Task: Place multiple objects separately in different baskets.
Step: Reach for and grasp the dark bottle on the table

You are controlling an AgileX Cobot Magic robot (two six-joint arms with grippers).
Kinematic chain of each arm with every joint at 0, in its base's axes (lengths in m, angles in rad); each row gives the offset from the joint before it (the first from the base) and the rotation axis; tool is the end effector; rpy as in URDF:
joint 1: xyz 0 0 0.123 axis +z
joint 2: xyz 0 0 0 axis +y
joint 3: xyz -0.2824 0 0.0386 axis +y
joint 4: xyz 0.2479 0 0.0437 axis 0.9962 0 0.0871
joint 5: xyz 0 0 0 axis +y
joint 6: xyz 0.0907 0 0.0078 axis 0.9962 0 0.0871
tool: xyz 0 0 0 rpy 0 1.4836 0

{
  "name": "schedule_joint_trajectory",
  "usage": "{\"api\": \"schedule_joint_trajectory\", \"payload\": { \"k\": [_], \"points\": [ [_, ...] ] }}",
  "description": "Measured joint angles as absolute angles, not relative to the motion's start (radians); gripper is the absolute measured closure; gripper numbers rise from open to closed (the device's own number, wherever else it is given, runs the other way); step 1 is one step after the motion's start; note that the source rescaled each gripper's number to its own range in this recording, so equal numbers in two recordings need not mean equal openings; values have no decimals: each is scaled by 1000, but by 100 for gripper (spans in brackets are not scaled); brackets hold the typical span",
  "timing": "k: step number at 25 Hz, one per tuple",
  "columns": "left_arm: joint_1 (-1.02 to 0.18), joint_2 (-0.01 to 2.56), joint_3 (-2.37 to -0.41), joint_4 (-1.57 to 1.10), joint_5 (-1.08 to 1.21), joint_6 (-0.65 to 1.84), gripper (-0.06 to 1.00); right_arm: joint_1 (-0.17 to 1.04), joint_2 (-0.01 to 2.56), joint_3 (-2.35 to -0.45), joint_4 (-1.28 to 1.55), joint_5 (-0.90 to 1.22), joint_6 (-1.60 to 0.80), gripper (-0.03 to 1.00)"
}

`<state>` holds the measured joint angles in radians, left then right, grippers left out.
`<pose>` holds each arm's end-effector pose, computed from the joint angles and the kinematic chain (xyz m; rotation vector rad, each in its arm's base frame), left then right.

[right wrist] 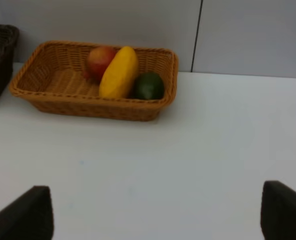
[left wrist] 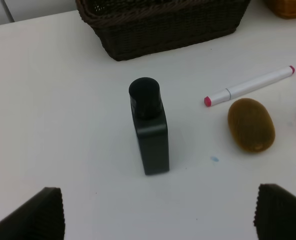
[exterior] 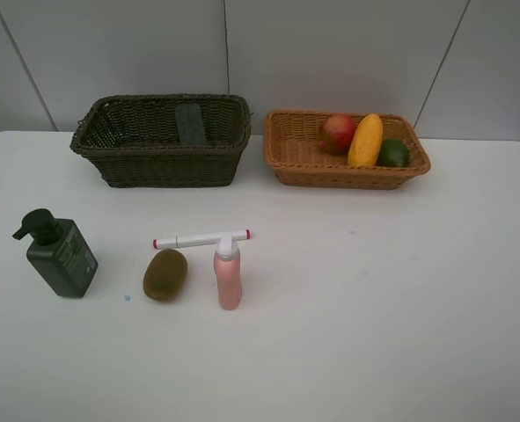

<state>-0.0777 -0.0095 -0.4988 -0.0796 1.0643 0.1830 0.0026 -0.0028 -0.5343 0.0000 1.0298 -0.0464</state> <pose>-0.0069 -0.0058 0.2767 0.2690 2.0193 -0.0291 -0.0083 0.0000 0.2892 -0.0484 1.9758 -0.0285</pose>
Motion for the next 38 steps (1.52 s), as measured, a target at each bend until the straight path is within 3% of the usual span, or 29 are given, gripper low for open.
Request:
{"api": "schedule_joint_trajectory", "payload": {
  "k": [38],
  "points": [
    [-78,-9,-499,-80,1064,183,-6,-12,-4,-520,0,1058,-46,-3]
  ]
}}
